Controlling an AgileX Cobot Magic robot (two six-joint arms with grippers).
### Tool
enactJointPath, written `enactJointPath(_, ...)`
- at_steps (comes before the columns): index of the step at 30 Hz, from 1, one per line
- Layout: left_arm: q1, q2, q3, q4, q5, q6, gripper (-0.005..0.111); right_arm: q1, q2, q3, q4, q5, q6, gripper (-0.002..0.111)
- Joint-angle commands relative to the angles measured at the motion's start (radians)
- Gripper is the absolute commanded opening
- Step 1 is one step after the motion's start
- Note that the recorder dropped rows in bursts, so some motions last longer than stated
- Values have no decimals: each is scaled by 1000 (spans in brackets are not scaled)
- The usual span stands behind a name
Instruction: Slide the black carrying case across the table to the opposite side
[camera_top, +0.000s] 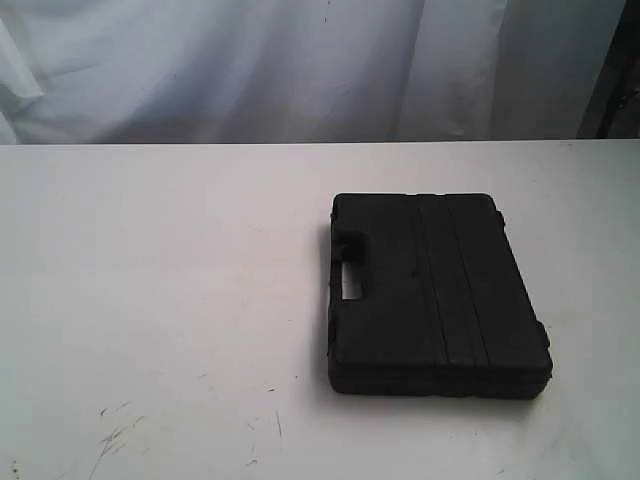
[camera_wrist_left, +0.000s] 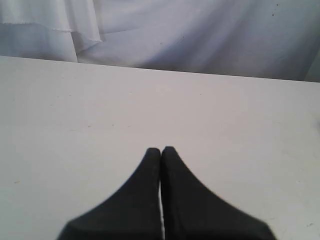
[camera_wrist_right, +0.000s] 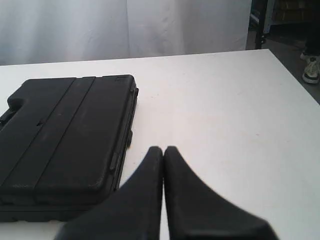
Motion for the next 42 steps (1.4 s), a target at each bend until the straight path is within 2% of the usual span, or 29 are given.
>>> enactJointPath(1, 2, -4, 4, -4, -7, 1, 0, -10, -6, 4, -8, 0, -2, 0)
enactJointPath(8, 2, -4, 4, -4, -7, 1, 0, -10, -6, 4, -8, -45, -2, 0)
enactJointPath(14, 2, -4, 4, -4, -7, 1, 0, -10, -6, 4, -7, -507, -2, 0)
enactJointPath(23, 2, -4, 4, -4, -7, 1, 0, -10, -6, 4, -7, -709, -2, 0)
enactJointPath(29, 2, -4, 4, -4, -7, 1, 0, -10, -6, 4, 56, -955, 0, 0)
enactJointPath(34, 2, -4, 4, -4, -7, 1, 0, -10, -6, -39, 142, -933, 7, 0)
enactJointPath(39, 2, -4, 4, -4, -7, 1, 0, -10, 5, -212, 142, -668, -2, 0)
enactJointPath(42, 2, -4, 4, -4, -7, 1, 0, -10, 68, -314, 142, -595, -4, 0)
